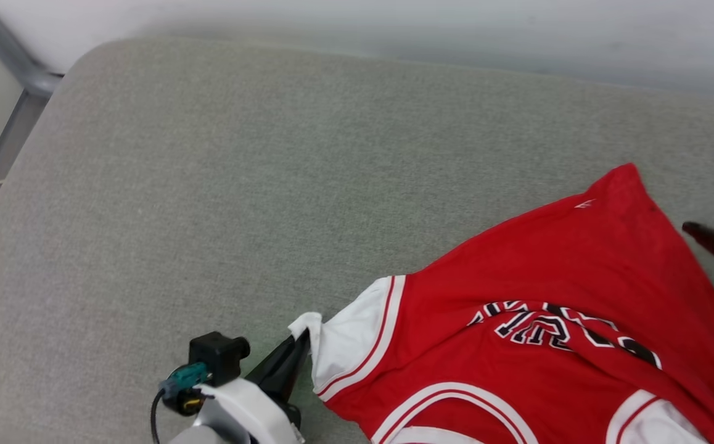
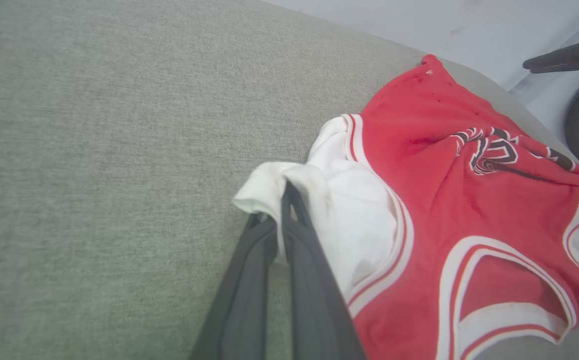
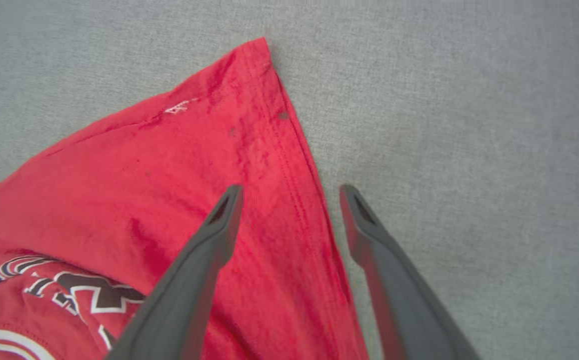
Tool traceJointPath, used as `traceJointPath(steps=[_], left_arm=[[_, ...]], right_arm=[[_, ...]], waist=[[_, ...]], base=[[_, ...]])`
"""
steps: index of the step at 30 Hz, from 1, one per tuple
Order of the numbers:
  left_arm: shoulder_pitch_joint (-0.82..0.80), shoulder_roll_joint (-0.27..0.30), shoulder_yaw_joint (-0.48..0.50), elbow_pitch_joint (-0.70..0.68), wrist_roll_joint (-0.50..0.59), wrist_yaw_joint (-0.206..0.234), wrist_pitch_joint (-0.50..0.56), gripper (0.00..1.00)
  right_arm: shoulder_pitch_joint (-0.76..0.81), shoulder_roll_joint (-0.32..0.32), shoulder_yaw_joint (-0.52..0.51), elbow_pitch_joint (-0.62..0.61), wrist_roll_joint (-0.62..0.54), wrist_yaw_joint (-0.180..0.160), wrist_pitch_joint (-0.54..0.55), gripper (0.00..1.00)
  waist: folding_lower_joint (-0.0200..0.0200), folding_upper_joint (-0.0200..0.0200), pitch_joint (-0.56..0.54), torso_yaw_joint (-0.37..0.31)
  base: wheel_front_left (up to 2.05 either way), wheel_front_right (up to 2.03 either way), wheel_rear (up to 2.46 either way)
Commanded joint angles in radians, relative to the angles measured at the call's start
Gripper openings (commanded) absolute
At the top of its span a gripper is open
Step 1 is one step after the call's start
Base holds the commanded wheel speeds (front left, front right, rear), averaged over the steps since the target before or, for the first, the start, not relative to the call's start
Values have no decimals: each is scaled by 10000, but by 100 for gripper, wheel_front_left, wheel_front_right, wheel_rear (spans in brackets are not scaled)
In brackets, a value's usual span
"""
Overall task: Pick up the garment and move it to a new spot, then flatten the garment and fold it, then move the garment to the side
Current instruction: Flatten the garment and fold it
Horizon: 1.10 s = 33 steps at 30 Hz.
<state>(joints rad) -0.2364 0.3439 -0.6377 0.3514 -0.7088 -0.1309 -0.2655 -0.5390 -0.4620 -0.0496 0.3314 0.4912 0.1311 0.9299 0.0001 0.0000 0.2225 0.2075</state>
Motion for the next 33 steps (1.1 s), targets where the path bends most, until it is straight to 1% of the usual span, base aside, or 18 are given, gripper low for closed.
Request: traceJointPath(steps=[1, 8, 11, 14, 21, 24, 30, 33], left_arm=[[-190, -24, -44, 1, -30, 5, 26, 0], [-710, -198, -457, 146, -100, 5, 26, 0], [-850, -247, -567, 184, -149, 5, 26, 0], [-909, -292, -655, 204, -157, 5, 26, 0], [-1159, -300, -990, 263, -269, 5, 26, 0], [-1262, -311, -1113, 256, -315, 5, 26, 0], [-1365, -280, -1292, 253, -398, 5, 26, 0], [-1381, -251, -1363, 274, -435, 5, 28, 0]], right_arm=[[-241, -179, 70, 142, -57, -9, -141, 100], [-1664, -734, 1222, 1896, 244, -7, -1278, 100], [-2051, -944, 1732, 2482, 370, -9, -1524, 100], [-2367, -957, 2059, 3034, 517, -9, -1690, 100], [-2623, -1130, 3152, 3946, 701, -9, -1990, 100], [-2667, -1050, 3533, 4234, 894, -9, -2236, 100], [-2726, -1000, 4526, 4483, 1330, 4, -2458, 100], [-2711, -1076, 5006, 4712, 1388, 8, -2550, 100]], waist=[[-1, 0, 235, 235], [-1, 0, 722, 669], [-1, 0, 876, 785], [-1, 0, 1029, 875], [-1, 0, 1273, 1076], [-1, 0, 1365, 1141], [-1, 0, 1529, 1225], [-1, 0, 1548, 1232]], base=[[0, 0, 0], [0, 0, 0], [0, 0, 0], [0, 0, 0], [0, 0, 0], [0, 0, 0], [0, 0, 0], [0, 0, 0]])
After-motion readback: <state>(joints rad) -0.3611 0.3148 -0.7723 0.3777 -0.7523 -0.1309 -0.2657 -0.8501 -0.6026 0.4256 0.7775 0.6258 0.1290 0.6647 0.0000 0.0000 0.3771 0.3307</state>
